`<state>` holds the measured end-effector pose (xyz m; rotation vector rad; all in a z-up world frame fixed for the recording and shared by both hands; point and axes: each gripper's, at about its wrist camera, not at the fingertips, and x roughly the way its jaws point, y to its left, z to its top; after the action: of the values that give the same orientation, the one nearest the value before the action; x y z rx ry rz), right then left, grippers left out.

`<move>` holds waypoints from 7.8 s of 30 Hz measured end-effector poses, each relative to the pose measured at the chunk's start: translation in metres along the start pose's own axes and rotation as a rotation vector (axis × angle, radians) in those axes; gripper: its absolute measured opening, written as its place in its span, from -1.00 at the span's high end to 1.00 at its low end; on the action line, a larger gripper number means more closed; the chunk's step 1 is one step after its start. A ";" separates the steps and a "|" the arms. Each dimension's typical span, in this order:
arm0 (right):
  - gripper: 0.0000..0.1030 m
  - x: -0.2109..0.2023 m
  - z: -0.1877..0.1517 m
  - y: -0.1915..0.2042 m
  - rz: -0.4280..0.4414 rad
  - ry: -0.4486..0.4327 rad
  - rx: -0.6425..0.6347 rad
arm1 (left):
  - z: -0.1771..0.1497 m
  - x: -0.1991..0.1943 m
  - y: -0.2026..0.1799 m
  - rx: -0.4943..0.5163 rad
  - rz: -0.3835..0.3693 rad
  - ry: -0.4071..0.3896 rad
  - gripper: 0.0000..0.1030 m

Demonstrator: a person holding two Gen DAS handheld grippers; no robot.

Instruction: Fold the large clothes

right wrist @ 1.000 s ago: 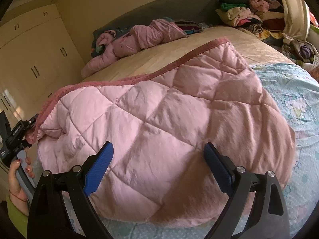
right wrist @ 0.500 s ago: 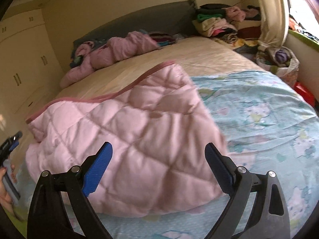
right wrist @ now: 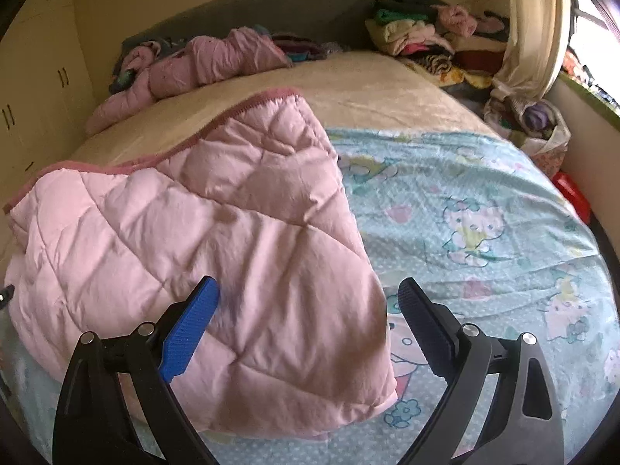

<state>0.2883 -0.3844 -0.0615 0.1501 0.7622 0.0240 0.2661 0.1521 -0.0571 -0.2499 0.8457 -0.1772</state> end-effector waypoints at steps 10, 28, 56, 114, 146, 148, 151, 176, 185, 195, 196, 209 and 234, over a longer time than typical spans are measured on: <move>0.61 -0.011 0.000 0.007 0.051 -0.093 0.021 | 0.007 -0.011 -0.018 0.066 0.024 -0.113 0.59; 0.67 0.088 0.065 0.013 -0.130 -0.080 0.119 | 0.067 0.061 -0.026 0.034 0.115 -0.156 0.64; -0.56 0.029 0.060 0.105 0.020 -0.133 -0.068 | 0.072 0.073 -0.023 0.074 0.147 -0.126 0.60; -0.78 0.100 0.023 0.158 -0.036 0.082 -0.118 | 0.031 0.063 -0.106 0.208 0.079 -0.037 -0.82; -0.92 -0.090 -0.005 0.091 0.155 -0.122 0.040 | -0.006 -0.068 -0.101 0.243 0.257 -0.214 -0.82; -0.92 -0.095 -0.007 0.089 0.157 -0.127 0.043 | -0.009 -0.069 -0.097 0.232 0.263 -0.212 -0.82; -0.92 -0.101 -0.011 0.085 0.150 -0.133 0.047 | -0.012 -0.071 -0.087 0.209 0.281 -0.209 -0.82; -0.92 -0.086 -0.035 0.063 0.110 -0.073 0.127 | -0.015 -0.055 -0.018 0.054 0.335 -0.147 -0.82; -0.92 -0.058 -0.042 0.058 0.107 -0.021 0.167 | -0.014 -0.044 -0.006 0.020 0.309 -0.115 -0.82; -0.92 -0.013 -0.049 0.036 0.085 0.064 0.278 | -0.009 -0.022 0.006 -0.058 0.223 -0.072 -0.82; -0.92 -0.009 -0.049 0.035 0.074 0.066 0.280 | -0.009 -0.020 0.007 -0.071 0.209 -0.067 -0.82; -0.92 0.020 -0.053 0.006 0.162 0.119 0.428 | 0.002 0.026 0.031 -0.287 -0.033 0.009 -0.82; -0.90 0.084 -0.016 -0.037 0.362 0.143 0.630 | 0.023 0.068 0.036 -0.345 -0.130 0.023 -0.84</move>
<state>0.3367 -0.4130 -0.1360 0.8926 0.8576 0.1395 0.3297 0.1727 -0.1018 -0.6276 0.8809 -0.1550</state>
